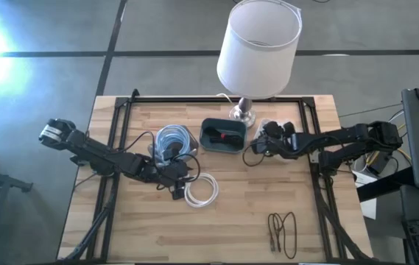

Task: Pick & Place USB Port
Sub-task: Put the white HDMI cable into the white bin

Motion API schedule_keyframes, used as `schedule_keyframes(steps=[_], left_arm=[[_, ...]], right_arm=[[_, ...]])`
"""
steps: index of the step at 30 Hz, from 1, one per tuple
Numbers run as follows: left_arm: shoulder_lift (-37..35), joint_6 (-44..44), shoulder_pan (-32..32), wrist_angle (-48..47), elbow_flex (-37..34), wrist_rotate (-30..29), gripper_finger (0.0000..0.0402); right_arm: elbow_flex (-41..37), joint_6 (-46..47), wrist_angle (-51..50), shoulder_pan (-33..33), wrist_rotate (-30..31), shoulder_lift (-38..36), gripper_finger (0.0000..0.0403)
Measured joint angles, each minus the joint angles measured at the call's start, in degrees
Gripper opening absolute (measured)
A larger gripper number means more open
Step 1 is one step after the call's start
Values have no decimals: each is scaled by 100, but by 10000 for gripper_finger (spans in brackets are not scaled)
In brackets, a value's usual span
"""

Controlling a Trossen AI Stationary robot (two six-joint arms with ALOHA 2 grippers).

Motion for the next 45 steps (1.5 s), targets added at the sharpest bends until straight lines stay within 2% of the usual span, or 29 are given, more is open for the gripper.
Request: schedule_keyframes(steps=[3, 11, 20, 26, 31, 34, 39, 45], left_arm=[[0, 0, -1, 0, 0, 0, 149], [0, -2, 0, 3, 0, 0, 149], [0, -81, 0, 18, 0, 0, 149], [57, -185, 0, 82, 0, 3, 149], [409, -185, 0, 358, -2, 115, 149], [721, 14, 0, 439, -4, 170, 149], [1266, 534, 53, 716, -7, 175, 149], [1848, 357, 309, 928, 9, 165, 149]], right_arm=[[239, -206, -9, 0, -125, 0, 176], [921, -792, 98, 215, -1059, 4, 178], [976, -818, 915, 1013, -1425, 36, 178], [981, -816, 1371, 1464, -1534, 391, 177], [977, -808, 1515, 1635, -1568, 860, 178], [977, -805, 1527, 1626, -1832, 1024, 178], [1005, -812, 1519, 1631, -2175, 1119, 176], [1160, -795, 1534, 1628, -2296, 1102, 178]])
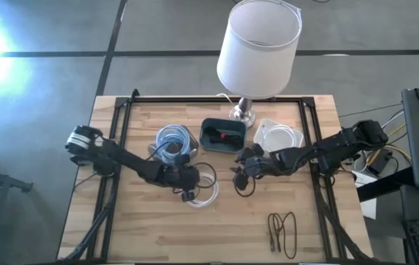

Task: Pick & Place USB Port
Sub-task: Put the white HDMI cable into the white bin

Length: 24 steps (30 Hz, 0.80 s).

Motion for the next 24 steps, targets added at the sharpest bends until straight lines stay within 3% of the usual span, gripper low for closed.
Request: schedule_keyframes(steps=[14, 24], left_arm=[[515, -178, 263, 66, 94, 67, 141], [528, -91, 329, 58, 422, 231, 16]], right_arm=[[225, 5, 26, 0, -414, 162, 178], [221, 134, 723, 0, -431, 482, 178]])
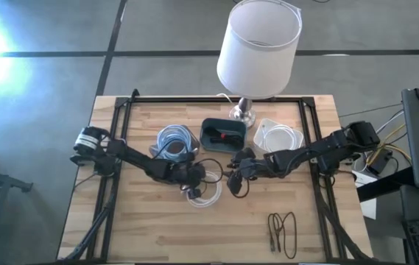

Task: Pick & Place USB Port
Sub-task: Put the white HDMI cable into the white bin

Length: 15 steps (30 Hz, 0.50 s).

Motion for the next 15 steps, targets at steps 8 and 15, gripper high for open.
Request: schedule_keyframes(steps=[8, 15], left_arm=[[0, 26, 0, 69, 301, -400, 28], [0, 204, -4, 122, 560, -435, 23]], right_arm=[[183, -150, 321, -13, -502, 411, 178], [601, -563, 252, -15, -619, 882, 178]])
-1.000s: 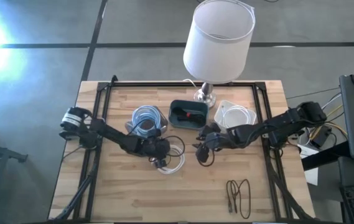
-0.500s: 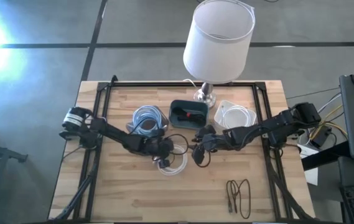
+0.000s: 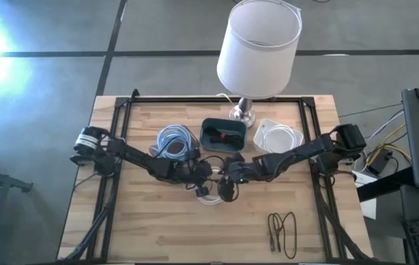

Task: Pick & Place USB Port
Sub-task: Put the white HDMI cable into the white bin

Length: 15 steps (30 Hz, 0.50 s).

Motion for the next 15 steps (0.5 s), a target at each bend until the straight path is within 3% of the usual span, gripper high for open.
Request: schedule_keyframes(steps=[8, 15], left_arm=[[0, 161, 2, 7, 100, -58, 25], [-2, 150, -12, -4, 61, -44, 25]], right_arm=[[675, 25, -1310, -24, 68, 164, 164], [977, -67, -1828, -31, 401, 153, 143]])
